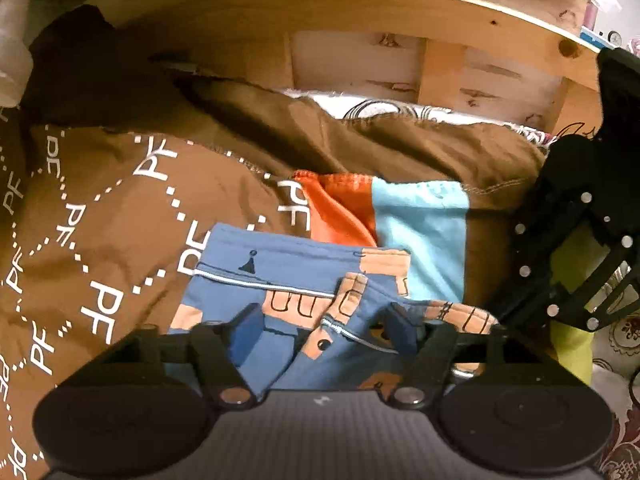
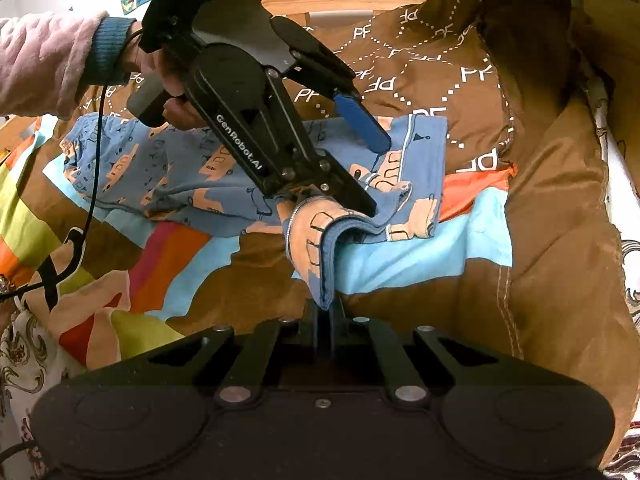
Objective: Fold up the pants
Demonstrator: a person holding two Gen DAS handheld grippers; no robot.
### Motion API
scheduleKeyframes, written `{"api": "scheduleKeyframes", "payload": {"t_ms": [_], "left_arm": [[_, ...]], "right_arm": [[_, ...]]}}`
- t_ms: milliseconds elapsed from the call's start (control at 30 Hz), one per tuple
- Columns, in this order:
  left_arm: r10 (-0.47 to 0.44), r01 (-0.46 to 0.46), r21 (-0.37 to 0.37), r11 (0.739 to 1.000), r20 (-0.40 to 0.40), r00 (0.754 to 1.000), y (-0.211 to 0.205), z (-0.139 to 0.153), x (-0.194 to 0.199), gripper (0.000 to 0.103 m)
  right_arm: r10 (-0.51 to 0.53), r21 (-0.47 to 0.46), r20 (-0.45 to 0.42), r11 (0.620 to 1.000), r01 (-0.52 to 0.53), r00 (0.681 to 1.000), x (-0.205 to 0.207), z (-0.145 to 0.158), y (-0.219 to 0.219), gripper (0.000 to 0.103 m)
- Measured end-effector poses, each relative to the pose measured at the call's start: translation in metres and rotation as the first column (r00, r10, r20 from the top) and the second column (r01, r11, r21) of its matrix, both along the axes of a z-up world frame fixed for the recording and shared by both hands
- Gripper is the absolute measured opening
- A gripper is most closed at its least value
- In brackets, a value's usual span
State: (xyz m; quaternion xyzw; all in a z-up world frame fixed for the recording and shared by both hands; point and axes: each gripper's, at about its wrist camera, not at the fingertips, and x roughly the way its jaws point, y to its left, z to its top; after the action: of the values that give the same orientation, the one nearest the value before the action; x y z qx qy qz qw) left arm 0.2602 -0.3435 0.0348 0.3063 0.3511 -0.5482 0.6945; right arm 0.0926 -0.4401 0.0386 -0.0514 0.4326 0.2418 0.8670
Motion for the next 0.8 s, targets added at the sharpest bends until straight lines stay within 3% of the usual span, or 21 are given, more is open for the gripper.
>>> {"api": "scheduleKeyframes", "payload": {"t_ms": [133, 233, 333, 667, 800], "left_arm": [[0.012, -0.012, 0.017, 1.000, -0.015, 1.000, -0.002, -0.006, 0.002, 0.041], [-0.022, 0.021, 0.037, 0.999, 0.029, 0.999, -0.006, -0.008, -0.010, 0.023], [-0.025, 0.021, 0.043, 0.999, 0.097, 0.995, -0.007, -0.008, -0.022, 0.015], [0.115, -0.103, -0.064, 0.993, 0.235, 0.965, 0.013, 0.026, -0.025, 0.012], [0.120, -0.105, -0.074, 0.992, 0.237, 0.964, 0.014, 0.037, -0.018, 0.012]], "right_arm": [[0.001, 0.001, -0.001, 1.000, -0.001, 1.000, 0.000, -0.001, 0.000, 0.005], [0.001, 0.000, -0.001, 1.000, -0.001, 1.000, 0.000, 0.000, 0.000, 0.005], [-0.002, -0.001, 0.000, 1.000, 0.002, 1.000, 0.000, 0.000, 0.000, 0.005], [-0.066, 0.040, 0.043, 0.997, 0.064, 0.997, 0.002, 0.013, -0.009, 0.000], [-0.094, 0.070, 0.068, 0.994, 0.089, 0.993, 0.010, 0.023, -0.016, 0.000]]}}
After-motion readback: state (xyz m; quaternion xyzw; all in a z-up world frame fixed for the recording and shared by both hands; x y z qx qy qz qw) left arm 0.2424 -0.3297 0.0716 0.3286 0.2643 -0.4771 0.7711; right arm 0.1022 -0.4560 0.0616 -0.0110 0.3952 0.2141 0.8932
